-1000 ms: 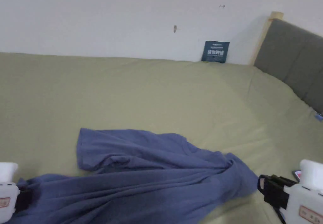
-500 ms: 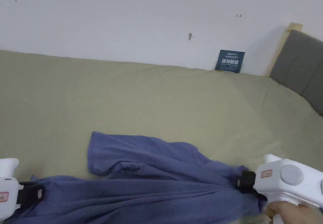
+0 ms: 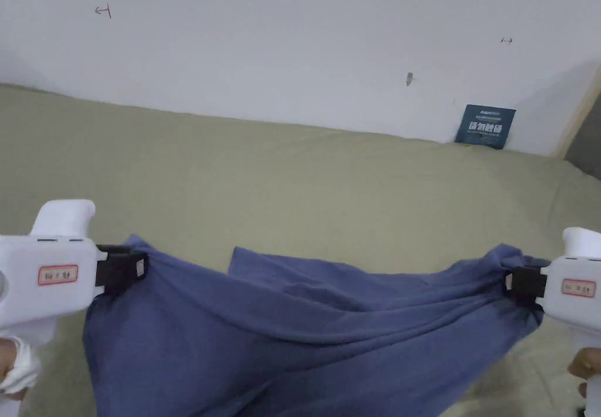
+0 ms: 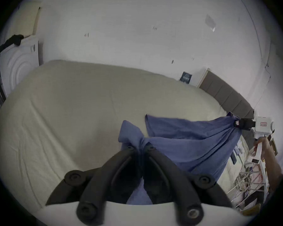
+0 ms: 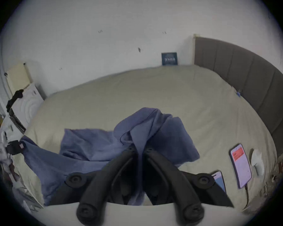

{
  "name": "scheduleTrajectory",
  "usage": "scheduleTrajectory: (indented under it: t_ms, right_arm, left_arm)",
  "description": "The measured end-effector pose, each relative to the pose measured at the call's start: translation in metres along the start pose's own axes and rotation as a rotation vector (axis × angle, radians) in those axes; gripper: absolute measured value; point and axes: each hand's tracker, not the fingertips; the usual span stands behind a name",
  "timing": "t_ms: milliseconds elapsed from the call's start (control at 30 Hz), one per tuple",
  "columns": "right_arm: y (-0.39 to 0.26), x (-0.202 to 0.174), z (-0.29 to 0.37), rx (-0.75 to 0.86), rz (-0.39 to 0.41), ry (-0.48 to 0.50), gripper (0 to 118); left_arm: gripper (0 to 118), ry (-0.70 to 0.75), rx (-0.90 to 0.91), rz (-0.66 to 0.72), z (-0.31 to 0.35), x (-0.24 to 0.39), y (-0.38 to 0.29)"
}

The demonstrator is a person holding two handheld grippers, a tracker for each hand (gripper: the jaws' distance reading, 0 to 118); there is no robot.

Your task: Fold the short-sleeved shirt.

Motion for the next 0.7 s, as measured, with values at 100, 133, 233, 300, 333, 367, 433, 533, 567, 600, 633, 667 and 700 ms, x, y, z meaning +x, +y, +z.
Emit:
scheduleTrajectory:
  t_ms: [100,133,233,300,333,367,433,533,567,600,633,667,700]
  right_arm:
    - [0.021,-0.015,0.011,0.040,0.012,0.013,6]
    - [0.028,-0.018,0.014,0.051,0.017,0.020,6]
    - [0.052,-0.028,0.021,0.092,0.012,0.053,6]
    - [0.069,-0.033,0.022,0.116,0.018,0.060,6]
    - [0.076,-0.036,0.022,0.119,0.022,0.059,6]
    - [0.085,-0.039,0.023,0.128,0.024,0.056,6]
    - [0.099,-0.039,0.024,0.143,0.029,0.061,6]
    - [0.123,-0.044,0.026,0.172,0.045,0.053,6]
    - [0.131,-0.041,0.026,0.184,0.041,0.058,6]
    - [0.139,-0.041,0.027,0.198,0.035,0.068,6]
    - [0.147,-0.041,0.027,0.203,0.023,0.074,6]
    - [0.154,-0.040,0.028,0.214,0.017,0.087,6]
    - [0.162,-0.036,0.026,0.221,0.014,0.097,6]
  left_arm:
    - [7,-0.012,0.053,-0.009,0.017,0.004,0.030]
    - [7,-0.009,0.065,-0.010,0.020,0.004,0.037]
    - [7,-0.010,0.104,-0.014,0.032,0.003,0.065]
    - [7,-0.009,0.136,-0.024,0.038,0.002,0.082]
    - [7,-0.005,0.144,-0.026,0.039,0.001,0.089]
    - [7,0.006,0.154,-0.034,0.041,0.000,0.098]
    - [7,0.009,0.168,-0.029,0.044,-0.004,0.110]
    - [7,0.019,0.194,-0.027,0.048,-0.012,0.129]
    - [7,0.027,0.201,-0.028,0.049,-0.014,0.136]
    - [7,0.030,0.203,-0.024,0.050,-0.018,0.143]
    - [7,0.034,0.208,-0.020,0.050,-0.021,0.149]
    - [7,0.044,0.219,-0.014,0.052,-0.024,0.155]
    - [7,0.038,0.228,-0.002,0.054,-0.029,0.160]
